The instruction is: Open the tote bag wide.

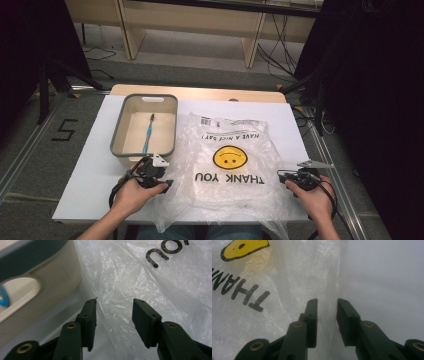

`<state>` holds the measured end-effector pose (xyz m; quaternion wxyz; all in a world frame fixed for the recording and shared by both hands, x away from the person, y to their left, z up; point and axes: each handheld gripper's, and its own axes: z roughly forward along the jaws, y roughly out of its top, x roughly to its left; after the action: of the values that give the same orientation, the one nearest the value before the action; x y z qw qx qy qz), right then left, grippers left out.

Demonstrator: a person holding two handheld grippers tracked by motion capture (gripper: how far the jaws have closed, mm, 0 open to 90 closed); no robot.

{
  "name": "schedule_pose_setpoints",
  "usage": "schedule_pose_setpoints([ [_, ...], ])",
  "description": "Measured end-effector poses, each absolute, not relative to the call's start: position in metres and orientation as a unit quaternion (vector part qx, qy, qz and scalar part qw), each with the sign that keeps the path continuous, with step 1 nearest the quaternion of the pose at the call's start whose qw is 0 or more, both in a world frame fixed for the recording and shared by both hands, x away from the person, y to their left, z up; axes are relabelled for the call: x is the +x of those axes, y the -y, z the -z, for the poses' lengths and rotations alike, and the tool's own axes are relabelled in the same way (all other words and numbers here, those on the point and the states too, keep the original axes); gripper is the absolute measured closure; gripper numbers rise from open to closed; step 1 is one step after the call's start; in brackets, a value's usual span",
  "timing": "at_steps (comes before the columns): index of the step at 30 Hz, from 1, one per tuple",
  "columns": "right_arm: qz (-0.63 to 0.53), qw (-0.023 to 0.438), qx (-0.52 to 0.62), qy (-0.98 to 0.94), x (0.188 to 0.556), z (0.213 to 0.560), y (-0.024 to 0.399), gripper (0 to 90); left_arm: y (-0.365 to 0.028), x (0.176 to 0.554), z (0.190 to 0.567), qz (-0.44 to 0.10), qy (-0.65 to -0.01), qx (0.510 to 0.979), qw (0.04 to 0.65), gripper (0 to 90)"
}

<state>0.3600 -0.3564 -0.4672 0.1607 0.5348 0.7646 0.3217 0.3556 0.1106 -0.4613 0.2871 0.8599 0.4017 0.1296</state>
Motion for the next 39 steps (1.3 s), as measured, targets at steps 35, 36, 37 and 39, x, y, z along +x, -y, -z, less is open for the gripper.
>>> schedule_pose_setpoints([
  [35, -0.337, 0.180, 0.570, -0.727, 0.351, 0.454, 0.371, 90.0, -0.098, 0.370, 0.452, -0.195, -0.388, 0.844, 0.315, 89.5],
  [36, -0.338, 0.182, 0.571, -0.725, 0.351, 0.454, 0.372, 90.0, -0.098, 0.371, 0.451, -0.197, -0.388, 0.842, 0.318, 89.5],
  [37, -0.338, 0.183, 0.573, -0.724, 0.350, 0.454, 0.373, 90.0, -0.097, 0.371, 0.451, -0.201, -0.388, 0.839, 0.323, 89.4],
  [39, -0.336, 0.185, 0.576, -0.722, 0.349, 0.453, 0.374, 90.0, -0.095, 0.372, 0.451, -0.208, -0.383, 0.836, 0.332, 83.6],
])
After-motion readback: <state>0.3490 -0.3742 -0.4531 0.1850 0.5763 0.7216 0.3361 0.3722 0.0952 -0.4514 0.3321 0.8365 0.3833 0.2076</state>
